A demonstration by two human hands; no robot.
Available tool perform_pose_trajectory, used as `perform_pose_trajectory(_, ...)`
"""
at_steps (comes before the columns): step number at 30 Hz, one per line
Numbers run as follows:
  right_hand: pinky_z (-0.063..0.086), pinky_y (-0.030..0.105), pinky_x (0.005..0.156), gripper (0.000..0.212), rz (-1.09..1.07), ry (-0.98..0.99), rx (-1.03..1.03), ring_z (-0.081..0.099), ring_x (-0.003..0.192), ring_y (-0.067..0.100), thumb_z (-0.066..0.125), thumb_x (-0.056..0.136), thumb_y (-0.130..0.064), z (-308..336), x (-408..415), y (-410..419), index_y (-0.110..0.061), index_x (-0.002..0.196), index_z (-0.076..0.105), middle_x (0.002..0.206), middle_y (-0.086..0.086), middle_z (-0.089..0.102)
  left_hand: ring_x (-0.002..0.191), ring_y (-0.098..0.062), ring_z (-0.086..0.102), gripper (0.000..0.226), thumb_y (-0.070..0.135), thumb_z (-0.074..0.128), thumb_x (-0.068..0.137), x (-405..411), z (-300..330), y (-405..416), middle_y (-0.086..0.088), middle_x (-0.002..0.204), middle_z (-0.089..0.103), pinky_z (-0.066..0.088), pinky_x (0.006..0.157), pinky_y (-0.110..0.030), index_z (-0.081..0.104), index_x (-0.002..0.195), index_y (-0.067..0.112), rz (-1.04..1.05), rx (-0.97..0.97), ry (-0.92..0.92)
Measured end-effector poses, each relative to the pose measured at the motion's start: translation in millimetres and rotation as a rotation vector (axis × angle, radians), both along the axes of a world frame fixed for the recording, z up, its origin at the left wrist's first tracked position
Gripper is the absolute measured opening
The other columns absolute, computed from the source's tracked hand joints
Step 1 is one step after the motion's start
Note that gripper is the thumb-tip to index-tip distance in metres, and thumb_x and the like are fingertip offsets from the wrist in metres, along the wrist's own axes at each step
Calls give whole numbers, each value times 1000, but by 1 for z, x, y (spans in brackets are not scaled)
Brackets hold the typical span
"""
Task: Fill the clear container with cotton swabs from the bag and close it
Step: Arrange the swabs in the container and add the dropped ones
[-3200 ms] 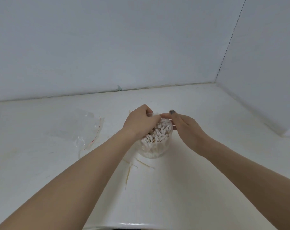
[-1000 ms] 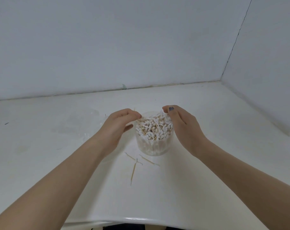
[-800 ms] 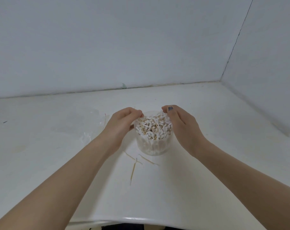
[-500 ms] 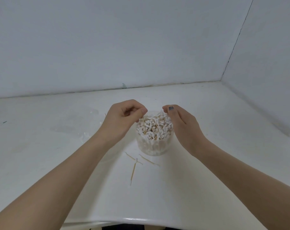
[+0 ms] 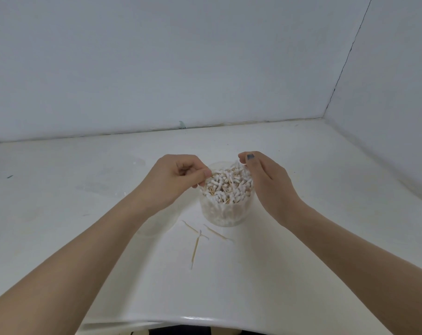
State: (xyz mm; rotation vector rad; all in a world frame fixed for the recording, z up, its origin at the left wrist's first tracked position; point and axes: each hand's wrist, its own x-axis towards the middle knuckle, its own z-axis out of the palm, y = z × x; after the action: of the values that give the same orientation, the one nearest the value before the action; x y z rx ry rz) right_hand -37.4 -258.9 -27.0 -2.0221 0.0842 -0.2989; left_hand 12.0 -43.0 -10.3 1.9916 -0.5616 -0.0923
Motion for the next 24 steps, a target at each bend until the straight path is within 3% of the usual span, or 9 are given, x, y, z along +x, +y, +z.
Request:
perform_pose_trajectory(3,41,16,85,38,9,-2,-20,53,100,17,35,108,-28,0,0,0,-4,116,63,117,18,64,78,-19,64,11,20,74,94,0,-7,2,-8,77,72,50,81,-31,81,86,19,-26,36,40)
perform_pose_trajectory(6,37,23,92,40,17,12,-31,51,105,25,34,107,-28,1,-1,1,4,115,58,119,24,60,92,-33,65,10,22,73,92,-5,-15,0,-18,96,70,47,88,-38,80,85,26,12,27,85)
perform_pose_trajectory(9,40,33,96,40,13,18,-21,52,110,31,34,107,-27,2,-2,2,4,115,57,120,23,59,91,-19,58,12,18,75,85,-8,-19,-5,-4,93,57,45,88,-34,75,87,30,171,-101,194)
perform_pose_trajectory(11,43,29,93,38,11,13,-12,54,106,22,35,107,-28,1,-3,4,-2,115,60,117,18,62,94,-16,58,25,13,75,79,-9,-22,-8,1,95,52,46,87,-32,70,99,27,185,-211,348)
perform_pose_trajectory(13,43,19,83,34,9,5,-10,57,100,3,36,107,-29,-1,-3,6,-12,116,64,111,4,67,101,-20,61,39,6,72,78,-9,-25,-12,-6,108,57,48,90,-31,63,113,22,190,-306,474)
perform_pose_trajectory(15,36,7,83,33,8,-2,-31,54,101,-12,36,107,-30,-1,-4,7,-22,123,64,115,-13,64,108,-24,64,46,-6,62,86,-11,-26,-17,-15,123,64,50,99,-34,57,126,16,191,-397,585)
perform_pose_trajectory(17,33,4,89,33,8,-22,-68,53,109,-6,37,107,-29,-3,-4,8,-23,127,63,122,-15,61,110,-26,64,50,-9,58,88,-13,-25,-20,-16,128,68,46,109,-39,53,132,15,206,-453,655)
perform_pose_trajectory(20,35,10,97,30,-8,-129,-173,52,117,4,41,106,-24,-5,-6,8,-20,123,65,122,-12,61,116,-26,64,47,10,70,79,-11,-22,-19,-6,120,69,45,109,-41,58,122,24,244,-356,535)
perform_pose_trajectory(24,37,10,92,29,86,-256,-317,53,109,3,42,100,-27,-4,-10,8,-19,105,69,107,-13,65,97,-11,58,10,15,67,92,-12,-15,-19,5,104,60,44,89,-25,67,96,24,237,-115,131)
